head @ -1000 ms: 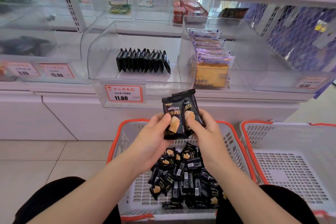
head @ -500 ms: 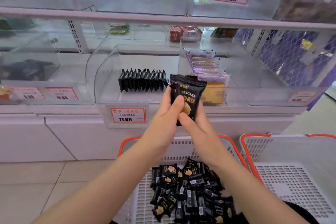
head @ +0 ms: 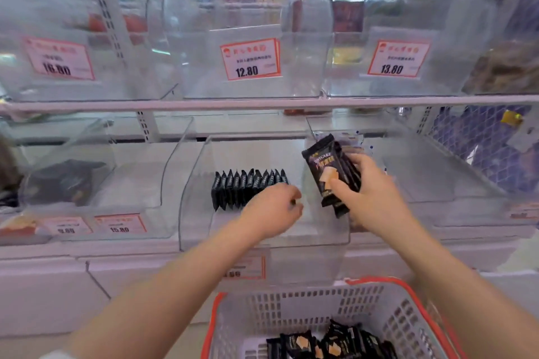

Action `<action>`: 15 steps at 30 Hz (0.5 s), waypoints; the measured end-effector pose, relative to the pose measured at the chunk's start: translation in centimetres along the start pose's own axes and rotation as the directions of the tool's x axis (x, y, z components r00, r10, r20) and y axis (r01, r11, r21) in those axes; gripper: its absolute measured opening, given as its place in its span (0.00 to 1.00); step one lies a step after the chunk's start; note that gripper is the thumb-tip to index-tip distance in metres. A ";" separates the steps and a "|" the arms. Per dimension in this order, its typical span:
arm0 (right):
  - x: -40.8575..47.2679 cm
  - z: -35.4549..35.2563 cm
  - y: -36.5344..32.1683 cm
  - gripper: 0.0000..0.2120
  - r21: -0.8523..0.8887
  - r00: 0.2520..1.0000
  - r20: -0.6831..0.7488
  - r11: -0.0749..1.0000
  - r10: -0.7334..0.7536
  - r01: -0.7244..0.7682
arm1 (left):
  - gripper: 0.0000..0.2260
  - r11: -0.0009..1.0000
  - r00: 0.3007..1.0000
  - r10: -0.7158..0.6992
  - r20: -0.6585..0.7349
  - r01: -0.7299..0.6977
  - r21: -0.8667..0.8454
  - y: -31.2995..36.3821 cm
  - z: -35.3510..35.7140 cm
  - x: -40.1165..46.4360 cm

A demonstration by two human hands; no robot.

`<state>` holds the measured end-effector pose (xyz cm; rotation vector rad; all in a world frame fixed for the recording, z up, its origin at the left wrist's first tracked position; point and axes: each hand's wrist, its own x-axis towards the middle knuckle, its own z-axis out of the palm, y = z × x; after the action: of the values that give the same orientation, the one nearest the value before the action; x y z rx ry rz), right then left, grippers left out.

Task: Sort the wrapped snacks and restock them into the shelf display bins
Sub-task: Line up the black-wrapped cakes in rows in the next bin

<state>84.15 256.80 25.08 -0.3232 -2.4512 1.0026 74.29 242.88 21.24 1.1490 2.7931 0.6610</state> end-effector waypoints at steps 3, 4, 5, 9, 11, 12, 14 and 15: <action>1.1 0.5 -0.7 0.15 -0.208 1.000 0.007 0.978 0.016 -0.014 | 0.13 0.967 0.986 0.013 0.167 -0.055 0.248 -1.9 0.9 3.7; 1.3 0.9 -1.0 0.17 -0.279 1.000 0.000 0.960 0.020 -0.019 | 0.14 0.950 0.977 -0.005 0.211 -0.061 0.305 -2.4 1.3 4.9; 1.5 1.3 -1.4 0.19 -0.349 1.000 -0.010 0.937 0.015 -0.018 | 0.15 0.930 0.970 -0.012 0.243 -0.078 0.358 -2.8 1.6 6.0; 2.9 3.5 -2.7 0.20 -0.575 1.000 0.016 0.818 -0.010 0.017 | 0.16 0.845 0.944 0.042 0.328 -0.208 0.492 -4.6 2.9 8.9; 3.6 5.3 -2.7 0.19 -0.652 0.999 0.045 0.758 0.015 0.017 | 0.17 0.794 0.936 0.051 0.349 -0.250 0.554 -5.7 3.4 9.5; 4.1 6.3 -2.5 0.19 -0.694 0.998 0.061 0.720 0.026 0.024 | 0.18 0.776 0.934 0.048 0.353 -0.258 0.576 -6.2 3.5 9.6; 5.2 8.4 -1.8 0.17 -0.777 0.993 0.104 0.628 0.050 0.050 | 0.19 0.773 0.934 0.042 0.353 -0.255 0.581 -6.7 3.4 9.7; 5.8 9.4 -1.3 0.17 -0.806 0.989 0.123 0.589 0.077 0.054 | 0.19 0.786 0.934 0.042 0.354 -0.250 0.566 -6.8 3.3 9.6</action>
<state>74.33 252.48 22.12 -0.5662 -2.9026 -0.2085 63.53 246.33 16.56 1.4114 2.6888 -0.4510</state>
